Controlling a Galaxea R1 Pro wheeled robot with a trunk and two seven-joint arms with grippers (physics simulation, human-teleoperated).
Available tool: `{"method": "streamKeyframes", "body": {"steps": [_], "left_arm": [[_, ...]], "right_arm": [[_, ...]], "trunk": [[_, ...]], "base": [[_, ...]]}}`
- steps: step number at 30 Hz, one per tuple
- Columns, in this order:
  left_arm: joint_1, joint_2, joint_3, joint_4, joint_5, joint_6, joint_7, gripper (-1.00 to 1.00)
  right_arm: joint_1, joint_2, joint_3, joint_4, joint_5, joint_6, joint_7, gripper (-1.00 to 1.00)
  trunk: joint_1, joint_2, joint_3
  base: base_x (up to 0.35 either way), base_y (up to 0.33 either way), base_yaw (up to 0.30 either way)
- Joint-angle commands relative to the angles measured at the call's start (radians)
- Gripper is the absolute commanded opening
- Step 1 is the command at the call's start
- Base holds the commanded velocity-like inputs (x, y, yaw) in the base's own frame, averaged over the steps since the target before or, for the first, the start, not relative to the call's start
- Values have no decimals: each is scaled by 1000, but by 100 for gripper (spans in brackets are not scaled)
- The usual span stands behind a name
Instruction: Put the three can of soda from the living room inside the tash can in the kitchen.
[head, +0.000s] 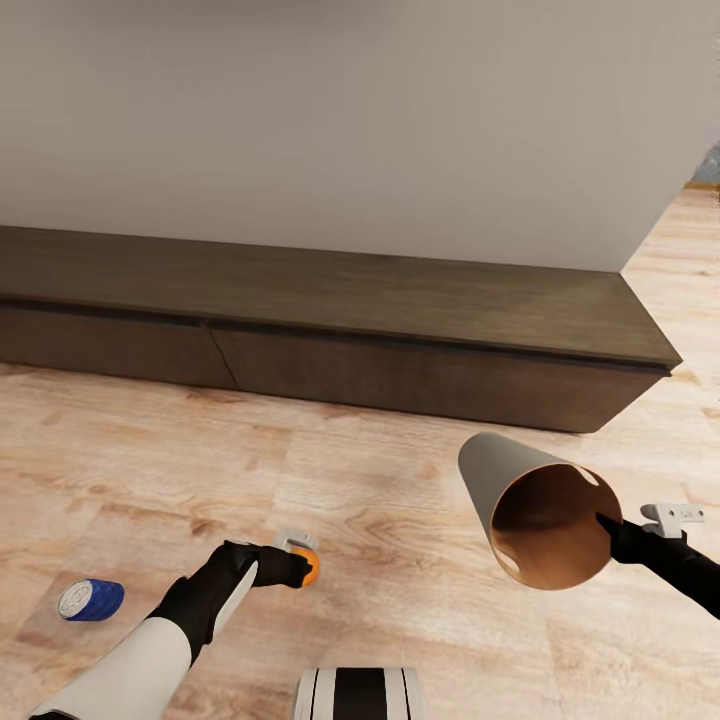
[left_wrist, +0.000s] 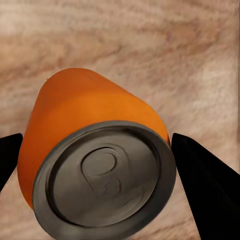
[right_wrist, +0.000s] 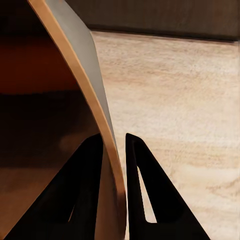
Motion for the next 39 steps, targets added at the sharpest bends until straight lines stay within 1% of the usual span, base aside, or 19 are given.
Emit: {"method": "streamKeyframes", "body": {"steps": [1,4,9,12,14,15,16,17,18,19,21,23,26,28,30,32,34,36,39], "left_arm": [[0,0,0,0,1,1,-2,-100],[0,1,1,-6,3,4,-4,-100],[0,3,1,-12,5,15,-11,-100],[1,6,1,-61,5,63,-31,-100],[3,9,3,-149,6,121,-40,-100],[3,9,4,-227,6,167,-43,-100],[4,10,4,-268,6,190,-44,-100],[6,10,5,-351,6,238,-46,-100],[7,11,5,-390,6,260,-46,-100],[9,11,6,-458,7,300,-48,-100],[11,12,7,-516,7,334,-52,-100],[13,13,9,-601,7,383,-78,-100],[13,16,10,-648,6,417,-114,-100],[14,26,10,-667,7,432,-132,-100],[14,39,11,-686,7,444,-144,-100],[14,47,11,-694,7,448,-153,-100],[14,70,11,-696,6,449,-186,-100],[14,87,11,-696,5,447,-215,-100],[14,100,11,-697,5,448,-240,-100]], "right_arm": [[0,0,1,0,-11,7,4,-100],[0,0,3,0,-11,9,4,-100],[0,0,28,-4,-6,13,5,-100],[0,-1,43,-7,7,51,5,-100],[0,-5,73,-8,13,96,5,-100],[0,-8,102,-8,20,130,5,-100],[0,-10,117,-9,25,148,5,-100],[0,-12,148,-9,42,188,5,-100],[0,-13,160,-9,53,209,5,-100],[0,-15,180,-9,74,253,5,-100],[-1,-16,193,-10,90,295,6,-100],[-2,-18,211,-12,106,355,8,-100],[-4,-19,232,-13,115,391,12,-100],[-6,-21,242,-13,119,432,16,-100],[-9,-37,261,-14,121,490,32,-100],[-10,-68,282,-15,121,519,67,-100],[-11,-116,302,-15,122,546,140,-100],[-11,-140,309,-15,122,546,174,-100],[-11,-159,316,-14,122,546,202,-100]], "trunk": [[0,0,4],[-2,1,16],[-4,2,35],[-5,3,47],[-6,3,54],[-7,4,58],[-7,4,62],[-8,4,66],[-8,4,70],[-9,4,74],[-9,5,81],[-10,5,89],[-12,6,101],[-13,7,108],[-14,7,116],[-14,7,124],[-15,8,132],[-16,8,139],[-18,9,151]], "base": [[0,0,0],[0,0,0],[0,0,0],[0,0,0],[0,0,0],[0,0,0],[0,0,0],[0,0,0],[0,0,0],[0,0,0],[0,0,0],[0,0,0],[0,0,0],[0,0,0],[0,0,0],[0,0,0],[0,0,0],[0,0,0],[0,0,0]]}}
